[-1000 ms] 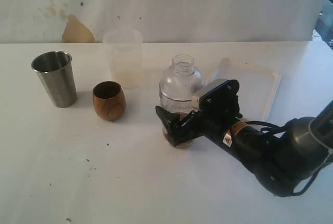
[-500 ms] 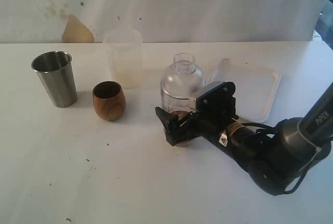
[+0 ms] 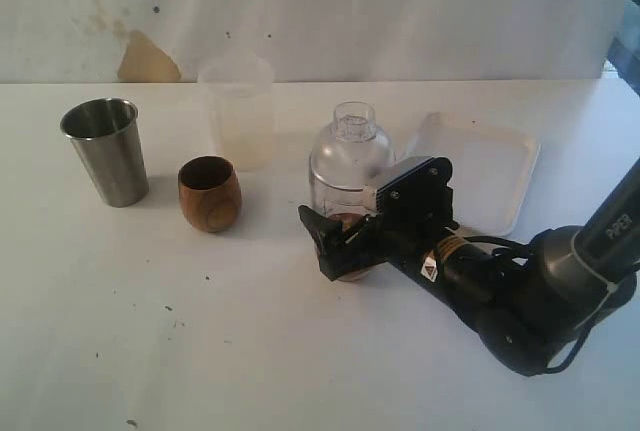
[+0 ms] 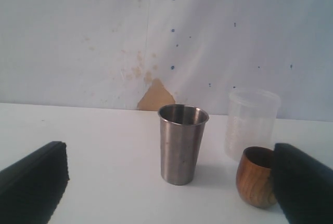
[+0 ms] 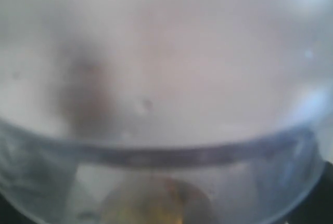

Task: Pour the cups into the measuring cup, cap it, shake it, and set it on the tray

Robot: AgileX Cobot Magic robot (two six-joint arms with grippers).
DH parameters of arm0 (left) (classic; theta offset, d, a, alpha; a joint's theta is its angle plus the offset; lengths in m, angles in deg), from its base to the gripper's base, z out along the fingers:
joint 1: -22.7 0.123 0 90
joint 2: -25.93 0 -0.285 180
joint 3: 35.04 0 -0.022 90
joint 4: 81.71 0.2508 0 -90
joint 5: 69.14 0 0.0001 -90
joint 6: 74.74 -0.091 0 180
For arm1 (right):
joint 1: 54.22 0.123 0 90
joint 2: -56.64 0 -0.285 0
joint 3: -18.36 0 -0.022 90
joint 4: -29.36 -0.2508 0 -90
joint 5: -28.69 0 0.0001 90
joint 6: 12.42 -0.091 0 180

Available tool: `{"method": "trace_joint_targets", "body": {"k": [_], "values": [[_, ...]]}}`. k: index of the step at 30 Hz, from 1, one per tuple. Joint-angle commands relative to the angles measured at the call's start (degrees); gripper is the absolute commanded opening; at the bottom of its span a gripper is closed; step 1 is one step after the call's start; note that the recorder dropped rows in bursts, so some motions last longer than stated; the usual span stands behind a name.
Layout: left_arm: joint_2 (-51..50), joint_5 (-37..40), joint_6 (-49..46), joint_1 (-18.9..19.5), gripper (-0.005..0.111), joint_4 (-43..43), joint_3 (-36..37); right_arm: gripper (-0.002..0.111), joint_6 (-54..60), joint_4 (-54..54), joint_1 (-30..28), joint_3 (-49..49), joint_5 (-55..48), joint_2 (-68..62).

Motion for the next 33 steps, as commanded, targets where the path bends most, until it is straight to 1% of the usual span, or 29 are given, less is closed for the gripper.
{"method": "trace_joint_targets", "body": {"k": [1,4,6,12,17,21,24,26,30,32,33], "values": [[0.1,-0.3,0.1,-0.3,0.105,0.0,0.3,0.086,-0.6,-0.5,0.0,0.3,0.6,-0.1],[0.1,-0.3,0.1,-0.3,0.105,0.0,0.3,0.068,-0.6,-0.5,0.0,0.5,0.6,-0.1],[0.1,-0.3,0.1,-0.3,0.105,0.0,0.3,0.050,-0.6,-0.5,0.0,0.5,0.6,-0.1],[0.1,-0.3,0.1,-0.3,0.105,0.0,0.3,0.000,-0.6,-0.5,0.0,0.5,0.6,-0.1],[0.1,-0.3,0.1,-0.3,0.105,0.0,0.3,0.000,0.0,-0.9,0.0,0.5,0.6,0.6],[0.1,-0.3,0.1,-0.3,0.105,0.0,0.3,0.000,2.6,-6.7,0.0,0.5,0.6,3.8],[0.1,-0.3,0.1,-0.3,0.105,0.0,0.3,0.000,7.5,-11.3,0.0,0.5,0.6,8.1],[0.1,-0.3,0.1,-0.3,0.105,0.0,0.3,0.000,9.2,-13.5,0.0,0.8,-1.4,10.7],[0.1,-0.3,0.1,-0.3,0.105,0.0,0.3,0.000,9.0,-13.1,-0.7,0.8,-4.3,14.0],[0.1,-0.3,0.1,-0.3,0.105,0.0,0.3,0.000,7.5,-10.2,-0.6,0.8,-7.6,15.4],[0.1,-0.3,0.1,-0.3,0.105,0.0,0.3,0.000,7.0,-6.9,-0.6,0.8,-9.0,15.9]]}}
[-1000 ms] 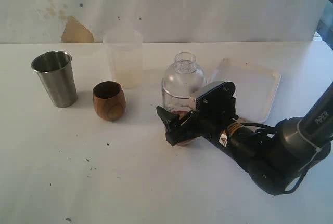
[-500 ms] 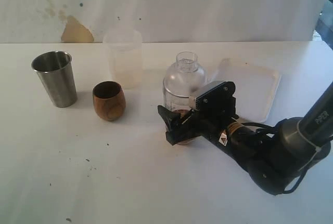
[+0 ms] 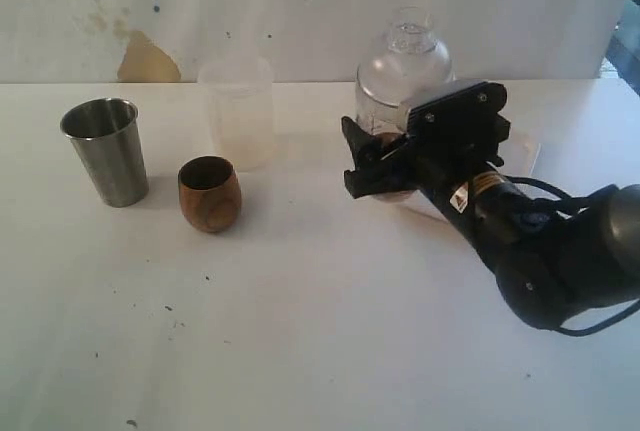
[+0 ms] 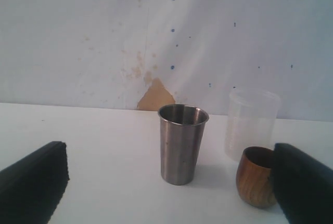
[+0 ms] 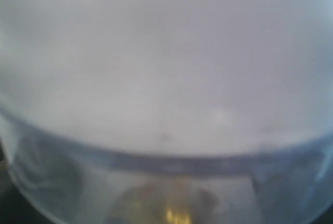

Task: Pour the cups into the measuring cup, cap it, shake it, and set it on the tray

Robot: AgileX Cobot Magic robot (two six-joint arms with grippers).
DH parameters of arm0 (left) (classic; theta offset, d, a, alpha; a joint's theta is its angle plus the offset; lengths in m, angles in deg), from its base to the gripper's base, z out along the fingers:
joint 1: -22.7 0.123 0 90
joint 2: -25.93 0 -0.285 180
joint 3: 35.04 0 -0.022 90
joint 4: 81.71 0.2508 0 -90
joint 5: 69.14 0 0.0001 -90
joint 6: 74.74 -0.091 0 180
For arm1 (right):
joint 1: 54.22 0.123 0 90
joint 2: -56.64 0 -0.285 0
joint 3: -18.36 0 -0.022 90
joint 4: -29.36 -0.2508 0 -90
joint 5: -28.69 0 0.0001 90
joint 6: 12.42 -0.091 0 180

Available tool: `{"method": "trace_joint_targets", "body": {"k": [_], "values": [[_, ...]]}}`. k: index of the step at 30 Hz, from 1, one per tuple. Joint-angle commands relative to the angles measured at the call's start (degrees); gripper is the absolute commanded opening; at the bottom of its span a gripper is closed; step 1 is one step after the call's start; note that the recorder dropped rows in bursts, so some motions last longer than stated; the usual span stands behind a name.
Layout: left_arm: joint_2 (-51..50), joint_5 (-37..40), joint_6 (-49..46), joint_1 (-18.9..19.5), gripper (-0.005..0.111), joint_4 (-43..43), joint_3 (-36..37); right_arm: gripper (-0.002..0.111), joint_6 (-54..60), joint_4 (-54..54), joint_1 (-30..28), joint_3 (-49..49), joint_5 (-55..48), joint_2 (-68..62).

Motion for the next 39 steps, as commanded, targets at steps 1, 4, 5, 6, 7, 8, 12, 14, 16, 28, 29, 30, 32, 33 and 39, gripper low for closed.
{"method": "trace_joint_targets", "body": {"k": [1,4,5,6,7,8,12,14,16,28,29,30,32,33,39], "values": [[0.1,-0.3,0.1,-0.3,0.105,0.0,0.3,0.000,-3.0,9.8,-0.2,0.3,-3.5,3.2],[0.1,-0.3,0.1,-0.3,0.105,0.0,0.3,0.000,-5.8,15.1,-0.2,0.5,-3.7,3.6],[0.1,-0.3,0.1,-0.3,0.105,0.0,0.3,0.000,-4.9,12.6,-0.5,0.6,-4.2,3.6],[0.1,-0.3,0.1,-0.3,0.105,0.0,0.3,0.000,-4.5,8.3,-1.3,0.8,-4.6,3.6],[0.1,-0.3,0.1,-0.3,0.105,0.0,0.3,0.000,-4.5,3.7,-2.3,0.8,-4.6,3.6],[0.1,-0.3,0.1,-0.3,0.105,0.0,0.3,0.000,-4.5,1.8,-3.2,0.8,-4.6,3.6],[0.1,-0.3,0.1,-0.3,0.105,0.0,0.3,0.000,-10.9,9.1,-5.3,0.8,-4.8,3.7],[0.1,-0.3,0.1,-0.3,0.105,0.0,0.3,0.000,-16.4,18.3,-4.4,0.8,-4.8,3.7],[0.1,-0.3,0.1,-0.3,0.105,0.0,0.3,0.000,-18.0,23.6,-2.8,0.8,-4.7,3.8],[0.1,-0.3,0.1,-0.3,0.105,0.0,0.3,0.000,-19.5,23.7,-5.7,0.8,-4.2,4.0],[0.1,-0.3,0.1,-0.3,0.105,0.0,0.3,0.000,-20.6,25.5,-4.8,0.8,-3.9,4.0],[0.1,-0.3,0.1,-0.3,0.105,0.0,0.3,0.000,-21.1,26.2,-3.6,0.8,-3.9,4.0],[0.1,-0.3,0.1,-0.3,0.105,0.0,0.3,0.000,-16.6,25.3,-2.5,0.8,-3.9,4.0],[0.1,-0.3,0.1,-0.3,0.105,0.0,0.3,0.000,-13.6,23.1,-2.5,0.8,-4.0,4.0],[0.1,-0.3,0.1,-0.3,0.105,0.0,0.3,0.000,-10.6,13.9,-7.6,0.6,-5.8,4.2]]}}
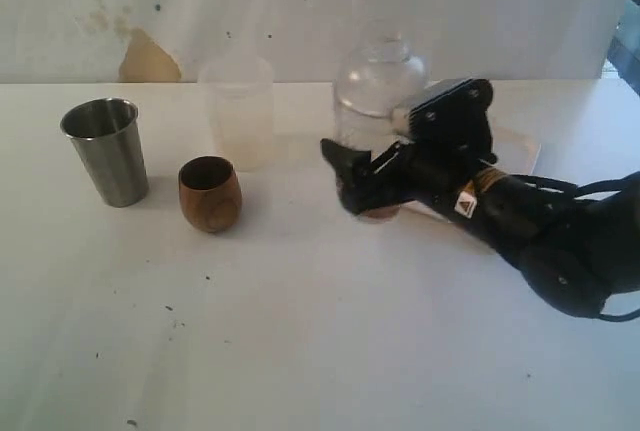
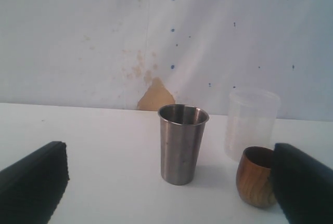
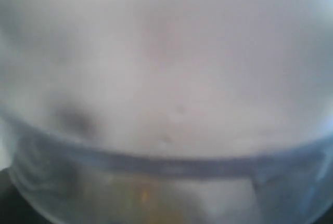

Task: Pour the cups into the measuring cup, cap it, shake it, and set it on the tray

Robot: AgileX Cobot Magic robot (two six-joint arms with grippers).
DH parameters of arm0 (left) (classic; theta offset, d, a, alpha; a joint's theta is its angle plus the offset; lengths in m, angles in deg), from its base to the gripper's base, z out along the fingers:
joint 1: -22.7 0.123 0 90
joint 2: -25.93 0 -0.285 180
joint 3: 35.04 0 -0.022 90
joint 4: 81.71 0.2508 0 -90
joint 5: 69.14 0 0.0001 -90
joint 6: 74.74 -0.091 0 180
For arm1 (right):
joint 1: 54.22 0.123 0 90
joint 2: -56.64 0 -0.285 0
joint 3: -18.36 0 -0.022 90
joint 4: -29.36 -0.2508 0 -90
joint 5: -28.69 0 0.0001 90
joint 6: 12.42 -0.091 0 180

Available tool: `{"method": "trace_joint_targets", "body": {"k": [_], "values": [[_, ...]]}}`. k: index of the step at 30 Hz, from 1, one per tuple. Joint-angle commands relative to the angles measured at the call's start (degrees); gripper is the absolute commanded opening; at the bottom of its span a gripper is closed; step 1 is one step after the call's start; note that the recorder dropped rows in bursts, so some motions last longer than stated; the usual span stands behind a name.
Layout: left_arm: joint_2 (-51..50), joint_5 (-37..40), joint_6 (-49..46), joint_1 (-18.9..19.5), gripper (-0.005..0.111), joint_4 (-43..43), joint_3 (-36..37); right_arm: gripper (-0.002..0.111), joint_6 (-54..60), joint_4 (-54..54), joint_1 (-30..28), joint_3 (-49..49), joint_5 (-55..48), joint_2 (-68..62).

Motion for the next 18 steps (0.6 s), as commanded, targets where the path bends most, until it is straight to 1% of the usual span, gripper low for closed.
{"method": "trace_joint_targets", "body": {"k": [1,4,6,8,9,11,12,13,14,16,17,18], "values": [[0.1,-0.3,0.1,-0.3,0.105,0.0,0.3,0.000,0.6,-0.4,-3.5,0.2,1.7,1.5],[0.1,-0.3,0.1,-0.3,0.105,0.0,0.3,0.000,-6.3,8.1,-1.4,0.2,1.9,2.3],[0.1,-0.3,0.0,-0.3,0.105,0.0,0.3,0.000,-8.1,8.5,1.0,0.2,2.4,2.4],[0.1,-0.3,-0.1,-0.3,0.105,0.0,0.3,0.000,-5.6,8.3,2.5,0.6,3.5,2.4],[0.1,-0.3,-0.1,-0.3,0.105,0.0,0.3,0.000,-4.1,8.1,2.5,1.1,3.5,2.4],[0.1,-0.3,-0.1,-0.3,0.105,0.0,0.3,0.000,-2.4,3.6,1.2,2.2,1.3,2.4],[0.1,-0.3,-0.1,-0.3,0.105,0.0,0.3,0.000,-2.4,-0.1,-0.1,2.5,0.4,2.4],[0.1,-0.3,-0.1,-0.3,0.105,0.0,0.3,0.000,-2.4,-1.9,-3.0,2.7,0.0,2.4],[0.1,-0.3,-0.1,-0.3,0.105,0.0,0.3,0.000,-2.4,-1.0,-3.9,2.7,0.0,2.4],[0.1,-0.3,-0.1,-0.3,0.105,0.0,0.3,0.000,-4.5,4.6,-4.6,2.7,-0.8,2.7],[0.1,-0.3,-0.1,-0.3,0.105,0.0,0.3,0.000,-7.3,7.7,-4.3,2.7,-1.7,2.9],[0.1,-0.3,-0.1,-0.3,0.105,0.0,0.3,0.000,-12.2,14.2,-1.8,2.7,-1.2,3.1]]}}
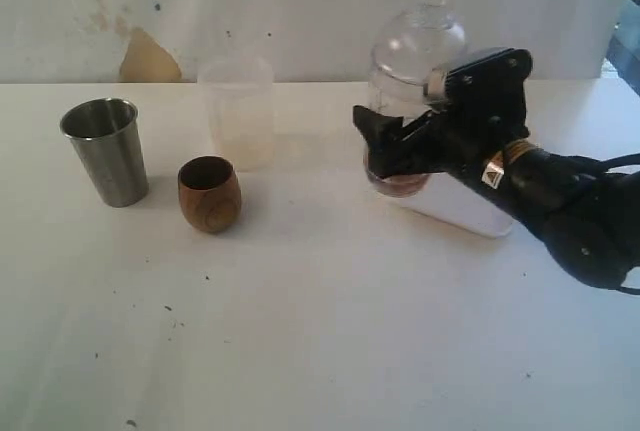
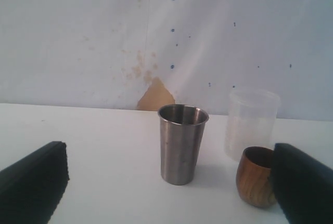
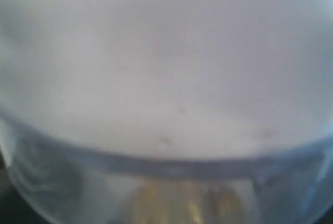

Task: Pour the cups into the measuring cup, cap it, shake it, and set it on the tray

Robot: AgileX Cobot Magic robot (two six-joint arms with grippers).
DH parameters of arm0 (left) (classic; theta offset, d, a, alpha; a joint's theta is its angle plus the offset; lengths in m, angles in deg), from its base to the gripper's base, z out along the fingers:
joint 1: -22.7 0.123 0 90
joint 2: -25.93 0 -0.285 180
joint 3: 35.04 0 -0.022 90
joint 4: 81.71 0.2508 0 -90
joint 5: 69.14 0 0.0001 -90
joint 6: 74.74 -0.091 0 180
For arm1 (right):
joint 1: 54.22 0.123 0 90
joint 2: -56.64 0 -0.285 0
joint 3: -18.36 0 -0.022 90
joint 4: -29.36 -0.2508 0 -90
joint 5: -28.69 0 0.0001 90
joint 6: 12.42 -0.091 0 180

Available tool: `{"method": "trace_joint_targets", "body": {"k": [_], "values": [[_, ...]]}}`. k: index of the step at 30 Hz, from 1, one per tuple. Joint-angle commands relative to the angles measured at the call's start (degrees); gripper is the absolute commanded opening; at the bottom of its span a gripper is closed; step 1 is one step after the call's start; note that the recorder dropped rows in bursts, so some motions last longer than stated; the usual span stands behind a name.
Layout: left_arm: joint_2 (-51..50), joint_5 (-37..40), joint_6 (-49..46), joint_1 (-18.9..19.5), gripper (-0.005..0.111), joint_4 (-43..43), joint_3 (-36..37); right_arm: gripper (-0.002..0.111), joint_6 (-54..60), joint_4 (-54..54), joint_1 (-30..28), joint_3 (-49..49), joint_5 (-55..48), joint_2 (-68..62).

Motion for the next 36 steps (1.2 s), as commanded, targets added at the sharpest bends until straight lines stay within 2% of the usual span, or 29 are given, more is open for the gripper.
{"method": "trace_joint_targets", "body": {"k": [1,4,6,7,9,10,12,14,16,17,19,22,24,27,30,33,36], "values": [[0.1,-0.3,-0.1,-0.3,0.105,0.0,0.3,0.000,-8.2,13.0,3.4,0.5,1.6,1.4],[0.1,-0.3,-0.1,-0.3,0.105,0.0,0.3,0.000,-3.3,9.7,5.7,0.7,3.3,1.5],[0.1,-0.3,-0.1,-0.3,0.105,0.0,0.3,0.000,-0.9,0.8,2.3,0.7,3.4,1.5],[0.1,-0.3,-0.1,-0.3,0.105,0.0,0.3,0.000,-0.6,0.8,1.0,0.7,2.8,1.5],[0.1,-0.3,-0.1,-0.3,0.105,0.0,0.3,0.000,-4.4,5.3,-1.8,-0.1,1.7,1.6],[0.1,-0.3,-0.1,-0.3,0.105,0.0,0.3,0.000,-10.2,13.2,-1.1,-0.5,2.2,2.4],[0.1,-0.3,-0.1,-0.3,0.105,0.0,0.3,0.000,-12.2,17.6,3.1,-0.5,4.4,2.8],[0.1,-0.3,-0.1,-0.3,0.105,0.0,0.3,0.000,-5.8,11.2,4.8,0.7,3.0,2.7],[0.1,-0.3,-0.1,-0.3,0.105,0.0,0.3,0.000,-1.6,-0.1,2.2,0.9,0.1,2.5],[0.1,-0.3,-0.1,-0.3,0.105,0.0,0.3,0.000,-1.6,-0.3,0.1,0.7,-0.6,2.4],[0.1,-0.3,-0.1,-0.3,0.105,0.0,0.3,0.000,-3.8,6.3,-1.4,-0.1,-1.4,2.7],[0.1,-0.3,-0.1,-0.3,0.105,0.0,0.3,0.000,-11.6,16.7,2.3,-0.1,-2.4,2.9],[0.1,-0.3,-0.1,-0.3,0.105,0.0,0.3,0.000,-9.3,17.2,6.0,0.3,-1.7,2.9],[0.1,-0.3,-0.1,-0.3,0.105,0.0,0.3,0.000,-3.3,9.0,7.3,2.2,-2.2,2.8],[0.1,-0.3,-0.1,-0.3,0.105,0.0,0.3,0.000,-1.4,0.5,3.7,2.9,-5.3,2.8],[0.1,-0.3,-0.1,-0.3,0.105,0.0,0.3,0.000,-2.5,5.2,0.6,1.7,-6.0,3.2],[0.1,-0.3,-0.1,-0.3,0.105,0.0,0.3,0.000,-10.3,16.0,1.8,1.1,-4.0,4.4]]}}
